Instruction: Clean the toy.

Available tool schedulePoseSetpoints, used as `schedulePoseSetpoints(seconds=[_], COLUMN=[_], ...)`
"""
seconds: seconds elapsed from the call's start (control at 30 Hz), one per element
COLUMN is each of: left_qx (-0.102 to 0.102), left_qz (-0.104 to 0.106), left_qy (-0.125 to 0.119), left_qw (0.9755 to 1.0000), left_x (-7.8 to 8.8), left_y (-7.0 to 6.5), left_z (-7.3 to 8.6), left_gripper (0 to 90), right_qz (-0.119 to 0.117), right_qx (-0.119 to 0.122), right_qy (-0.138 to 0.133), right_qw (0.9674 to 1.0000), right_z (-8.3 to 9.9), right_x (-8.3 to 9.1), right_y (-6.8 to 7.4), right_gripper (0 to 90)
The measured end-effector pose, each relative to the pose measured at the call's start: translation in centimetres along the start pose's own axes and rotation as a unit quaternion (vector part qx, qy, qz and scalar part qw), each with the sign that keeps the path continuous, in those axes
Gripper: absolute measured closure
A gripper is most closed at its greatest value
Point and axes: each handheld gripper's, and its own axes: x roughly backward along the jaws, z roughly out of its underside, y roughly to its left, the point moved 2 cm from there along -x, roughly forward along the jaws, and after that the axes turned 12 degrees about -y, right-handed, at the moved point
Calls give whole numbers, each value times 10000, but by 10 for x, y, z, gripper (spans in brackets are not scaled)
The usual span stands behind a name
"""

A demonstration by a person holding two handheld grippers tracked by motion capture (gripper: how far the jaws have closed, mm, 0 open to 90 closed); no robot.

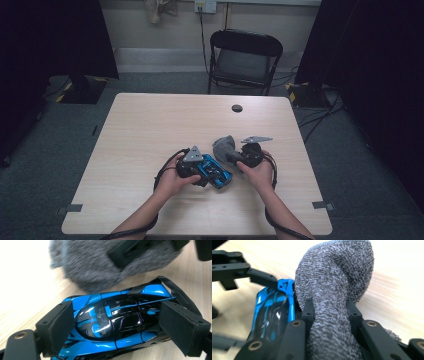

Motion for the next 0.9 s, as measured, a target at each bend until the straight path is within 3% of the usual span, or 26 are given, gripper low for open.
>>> schedulePoseSetpoints(seconds=[0.17,0.33,0.47,0.9], left_qx=[0,-4,7,8], left_qz=[1,-2,3,5], left_qy=[6,-3,-15,-26], left_qw=[10000,10000,10000,10000], left_x=[0,0,0,0], left_y=[0,0,0,0], left_z=[0,0,0,1], left_gripper=[132,132,131,131], right_qz=[78,-64,-168,-368], right_qx=[142,202,109,164], right_qy=[85,163,180,136], right_qw=[9998,9996,9996,9991], right_z=[-5,-3,0,8], right_x=[-23,-34,-28,-3], right_y=[11,20,17,14], right_gripper=[683,683,681,682])
